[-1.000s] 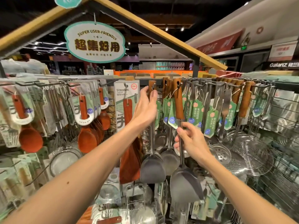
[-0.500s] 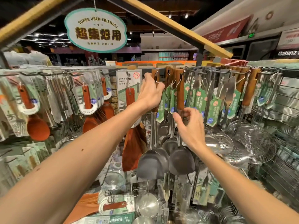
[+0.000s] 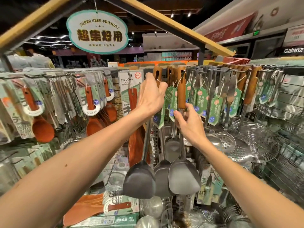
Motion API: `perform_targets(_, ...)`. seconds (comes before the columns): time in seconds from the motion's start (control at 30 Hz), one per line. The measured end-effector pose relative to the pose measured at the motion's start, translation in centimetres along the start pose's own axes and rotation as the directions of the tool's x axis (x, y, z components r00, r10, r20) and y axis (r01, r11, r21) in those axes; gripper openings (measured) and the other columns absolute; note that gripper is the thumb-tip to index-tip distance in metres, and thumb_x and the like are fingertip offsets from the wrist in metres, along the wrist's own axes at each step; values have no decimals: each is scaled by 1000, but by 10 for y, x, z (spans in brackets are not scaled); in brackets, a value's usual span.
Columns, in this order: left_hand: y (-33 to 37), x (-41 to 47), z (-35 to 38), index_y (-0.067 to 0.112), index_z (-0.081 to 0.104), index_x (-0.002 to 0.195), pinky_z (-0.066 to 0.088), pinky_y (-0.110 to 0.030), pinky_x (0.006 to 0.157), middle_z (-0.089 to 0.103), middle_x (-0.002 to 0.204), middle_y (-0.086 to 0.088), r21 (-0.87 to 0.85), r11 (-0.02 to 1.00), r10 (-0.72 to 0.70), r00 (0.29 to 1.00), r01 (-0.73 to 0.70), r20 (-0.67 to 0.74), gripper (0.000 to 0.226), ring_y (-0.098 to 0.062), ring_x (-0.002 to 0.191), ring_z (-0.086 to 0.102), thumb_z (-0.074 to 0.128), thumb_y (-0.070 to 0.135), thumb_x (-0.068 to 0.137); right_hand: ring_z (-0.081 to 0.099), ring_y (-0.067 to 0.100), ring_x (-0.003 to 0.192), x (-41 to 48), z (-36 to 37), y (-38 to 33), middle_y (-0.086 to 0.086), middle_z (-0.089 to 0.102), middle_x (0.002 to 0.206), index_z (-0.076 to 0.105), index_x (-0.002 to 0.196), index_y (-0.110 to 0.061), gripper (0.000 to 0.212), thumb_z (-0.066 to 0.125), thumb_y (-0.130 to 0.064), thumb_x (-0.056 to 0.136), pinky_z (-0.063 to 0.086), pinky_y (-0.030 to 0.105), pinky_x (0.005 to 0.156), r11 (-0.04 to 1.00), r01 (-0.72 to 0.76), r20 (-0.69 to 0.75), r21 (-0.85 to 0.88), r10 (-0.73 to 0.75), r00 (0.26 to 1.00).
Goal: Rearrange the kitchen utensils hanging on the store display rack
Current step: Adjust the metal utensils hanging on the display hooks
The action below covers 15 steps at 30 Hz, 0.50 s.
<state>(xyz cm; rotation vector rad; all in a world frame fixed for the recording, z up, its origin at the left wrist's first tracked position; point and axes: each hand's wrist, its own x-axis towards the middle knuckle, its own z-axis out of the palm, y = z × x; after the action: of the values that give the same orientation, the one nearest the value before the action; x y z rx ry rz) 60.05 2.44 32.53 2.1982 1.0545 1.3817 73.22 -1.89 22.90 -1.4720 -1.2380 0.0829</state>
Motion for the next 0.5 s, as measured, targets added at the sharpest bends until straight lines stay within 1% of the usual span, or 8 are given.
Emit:
perform_targets(0.1,3,-4,0,11,38,102,32,-31,57,46,83,1,31,998,49,998,-48,-41,13,-14,70,43,44,22,98,66,27,71,9,-5,3,6,66,77,46,114,-32,24,61,-37,96,53,44,69,999,-20,-5,-36,20,1000)
perform_targets(0.2,5,-8,-3,11,40,107,37,-35,59,49,80,1,63,992,118,989,-113,-87,14,-17,68,48,45,22,98,59,19,66,17,-12,1,0,59,71,51,121,-24,32,63,-38,95,51,39,68,995,-55,11,-89,56,998)
perform_targets(0.3,7,-19,-7,11,39,107,32,-34,53,45,76,3,95,971,229,969,-220,-93,15,-13,62,42,45,21,99,53,14,65,20,-16,3,-2,56,71,53,127,-17,39,63,-36,95,44,32,63,987,-67,19,-148,70,997)
perform_targets(0.37,9,-26,-9,13,36,105,36,-35,53,47,78,2,97,960,270,960,-263,-69,14,-14,65,43,45,22,99,52,13,66,20,-17,4,-4,55,74,52,130,-14,43,64,-35,94,43,30,62,984,-87,41,-158,95,995)
perform_targets(0.4,9,-28,-10,14,36,106,42,-36,55,52,81,-1,81,958,279,959,-274,-55,14,-16,67,48,44,23,99,52,10,66,20,-17,3,-6,55,76,51,133,-14,46,65,-34,94,43,27,60,984,-100,51,-147,108,993)
perform_targets(0.43,9,-29,-10,13,37,109,47,-39,59,58,85,-5,64,960,277,960,-274,-37,17,-19,71,54,44,25,99,54,8,69,18,-16,1,-8,57,80,49,135,-14,48,66,-32,93,43,25,62,985,-114,54,-131,122,991)
perform_targets(0.47,11,-30,-11,11,39,113,51,-42,63,63,89,-9,50,963,267,964,-266,-19,21,-22,76,59,44,26,100,57,8,77,16,-16,0,-8,59,89,45,138,-14,52,67,-30,92,46,25,68,985,-128,51,-118,135,990)
perform_targets(0.5,12,-30,-11,9,40,115,53,-42,66,65,92,-12,41,968,248,969,-248,-5,23,-23,79,61,44,27,100,60,11,91,14,-15,-1,-6,61,103,42,140,-14,56,67,-29,92,49,29,80,986,-128,35,-111,133,991)
